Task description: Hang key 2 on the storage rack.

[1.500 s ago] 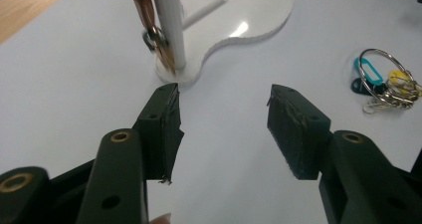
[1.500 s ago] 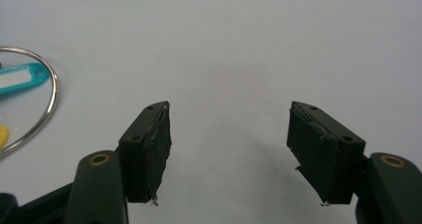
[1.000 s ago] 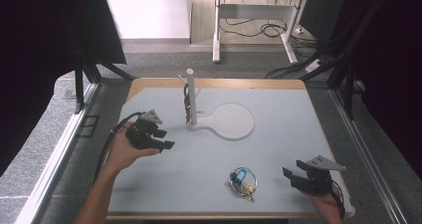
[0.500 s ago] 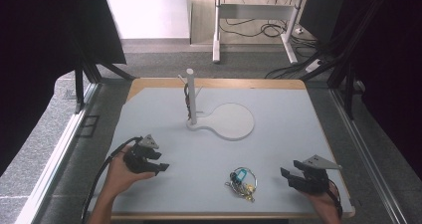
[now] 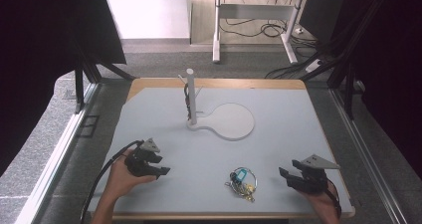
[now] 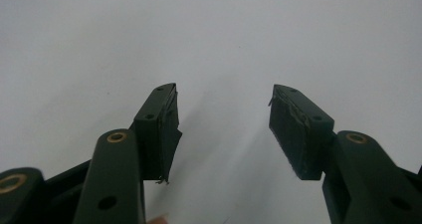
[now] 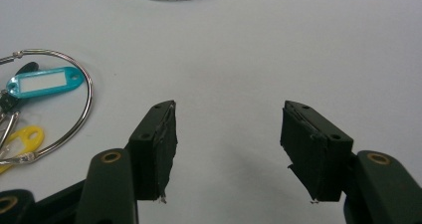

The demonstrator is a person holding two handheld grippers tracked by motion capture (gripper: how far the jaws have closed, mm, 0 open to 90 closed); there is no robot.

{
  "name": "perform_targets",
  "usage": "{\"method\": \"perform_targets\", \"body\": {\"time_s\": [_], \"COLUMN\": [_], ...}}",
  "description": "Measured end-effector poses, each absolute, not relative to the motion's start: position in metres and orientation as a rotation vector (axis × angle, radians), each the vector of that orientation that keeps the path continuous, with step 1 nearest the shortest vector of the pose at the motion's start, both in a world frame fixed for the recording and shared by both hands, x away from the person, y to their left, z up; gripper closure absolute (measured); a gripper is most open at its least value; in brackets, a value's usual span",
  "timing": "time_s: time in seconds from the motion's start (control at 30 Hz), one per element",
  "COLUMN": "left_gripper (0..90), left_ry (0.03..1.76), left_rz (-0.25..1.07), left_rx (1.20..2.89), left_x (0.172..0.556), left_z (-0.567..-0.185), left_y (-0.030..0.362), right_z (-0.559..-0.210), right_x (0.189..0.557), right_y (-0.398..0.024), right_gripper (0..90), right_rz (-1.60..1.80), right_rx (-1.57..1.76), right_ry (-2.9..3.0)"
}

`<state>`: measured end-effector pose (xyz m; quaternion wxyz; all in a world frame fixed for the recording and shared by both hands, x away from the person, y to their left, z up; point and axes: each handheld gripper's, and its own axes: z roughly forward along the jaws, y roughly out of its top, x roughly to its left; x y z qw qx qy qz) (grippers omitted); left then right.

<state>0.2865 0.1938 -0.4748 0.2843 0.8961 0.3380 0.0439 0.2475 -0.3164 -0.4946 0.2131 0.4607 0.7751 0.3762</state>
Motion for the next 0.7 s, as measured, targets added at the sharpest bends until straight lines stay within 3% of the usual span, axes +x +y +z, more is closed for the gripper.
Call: {"method": "perform_targets", "body": {"time_s": [0.33,0.7], "left_gripper": [45.1,44.9], "left_ry": [0.937,0.946], "left_rz": [0.114,0.09], "left_rx": [2.351,2.334], "left_x": [0.274,0.27], "left_z": [-0.476,-0.48], "left_y": [0.208,0.215], "right_z": [-0.49,-0.47], "right_x": [0.248,0.265], "right_y": [-0.304,-0.256], "right_gripper": [42.8,51.9], "right_rz": [1.052,0.981], "right_rx": [1.251,1.093], "right_ry": [2.199,2.499]}}
